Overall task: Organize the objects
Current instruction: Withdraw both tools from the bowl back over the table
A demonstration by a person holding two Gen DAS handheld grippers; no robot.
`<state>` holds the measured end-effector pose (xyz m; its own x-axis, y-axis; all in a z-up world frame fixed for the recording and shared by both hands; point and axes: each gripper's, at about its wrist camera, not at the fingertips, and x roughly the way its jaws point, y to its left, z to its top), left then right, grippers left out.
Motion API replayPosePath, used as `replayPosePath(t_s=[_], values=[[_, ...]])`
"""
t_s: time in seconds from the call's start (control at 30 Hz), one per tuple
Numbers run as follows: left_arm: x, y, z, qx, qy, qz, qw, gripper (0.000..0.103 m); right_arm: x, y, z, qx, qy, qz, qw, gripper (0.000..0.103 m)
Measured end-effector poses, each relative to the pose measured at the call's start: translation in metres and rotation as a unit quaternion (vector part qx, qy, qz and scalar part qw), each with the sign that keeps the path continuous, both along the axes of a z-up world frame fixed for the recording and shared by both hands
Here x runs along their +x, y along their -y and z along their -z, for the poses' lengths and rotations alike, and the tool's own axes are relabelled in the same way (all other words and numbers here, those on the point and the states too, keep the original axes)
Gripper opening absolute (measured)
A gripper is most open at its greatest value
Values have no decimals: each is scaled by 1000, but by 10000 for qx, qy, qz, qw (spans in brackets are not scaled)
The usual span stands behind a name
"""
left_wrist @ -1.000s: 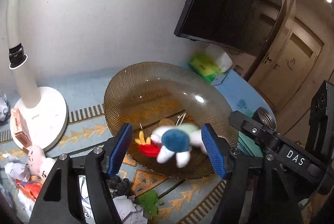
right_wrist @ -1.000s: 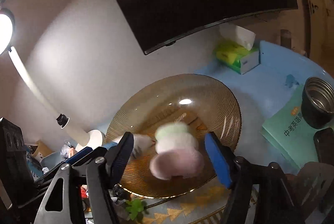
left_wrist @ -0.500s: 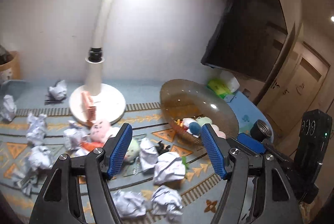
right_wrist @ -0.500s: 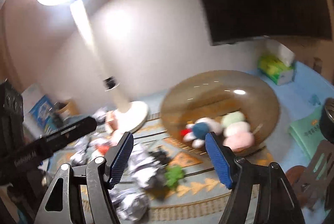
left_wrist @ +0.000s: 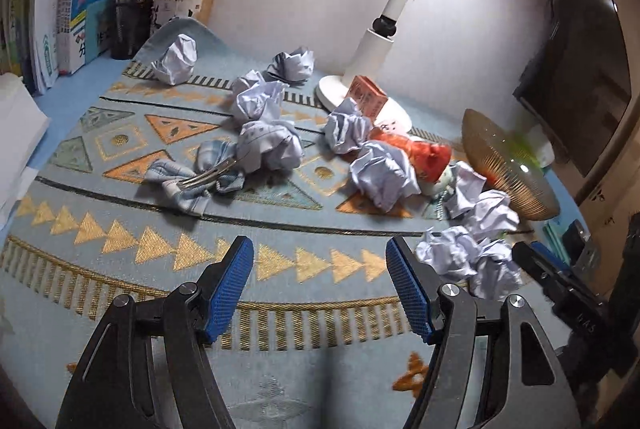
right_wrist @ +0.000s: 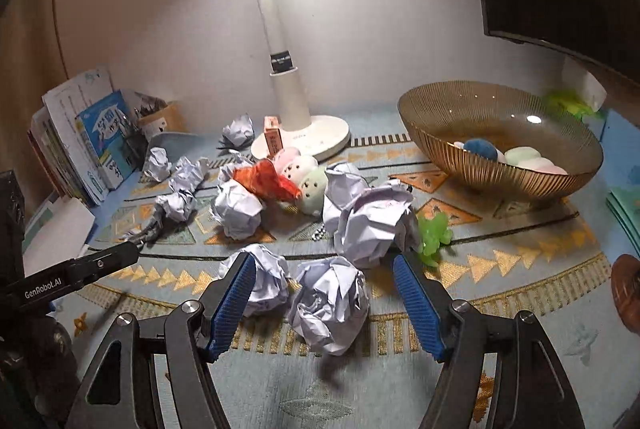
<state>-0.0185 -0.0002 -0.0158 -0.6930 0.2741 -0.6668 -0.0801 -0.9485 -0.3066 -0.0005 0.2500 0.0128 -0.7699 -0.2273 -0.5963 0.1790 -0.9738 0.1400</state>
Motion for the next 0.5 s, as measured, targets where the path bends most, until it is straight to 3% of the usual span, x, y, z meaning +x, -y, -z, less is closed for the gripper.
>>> replayPosePath(t_s=[0.2,0.27,0.33,0.5], values=[[-3,-4,2,-150,114,-45,9998,67,-4,11,6,316,82,-15,9995,71],[0,-6,1,-266,62,-92,9996,67,-4,11,7,309,89,-14,9995,75],[3,-10,0,-406,-19,-46,9992,67,-3,7,5,244,48,31,9997,87],[5,-17,-2,-622,-75,4,9980,67,-3,1,4,88,70,99,9999,90]])
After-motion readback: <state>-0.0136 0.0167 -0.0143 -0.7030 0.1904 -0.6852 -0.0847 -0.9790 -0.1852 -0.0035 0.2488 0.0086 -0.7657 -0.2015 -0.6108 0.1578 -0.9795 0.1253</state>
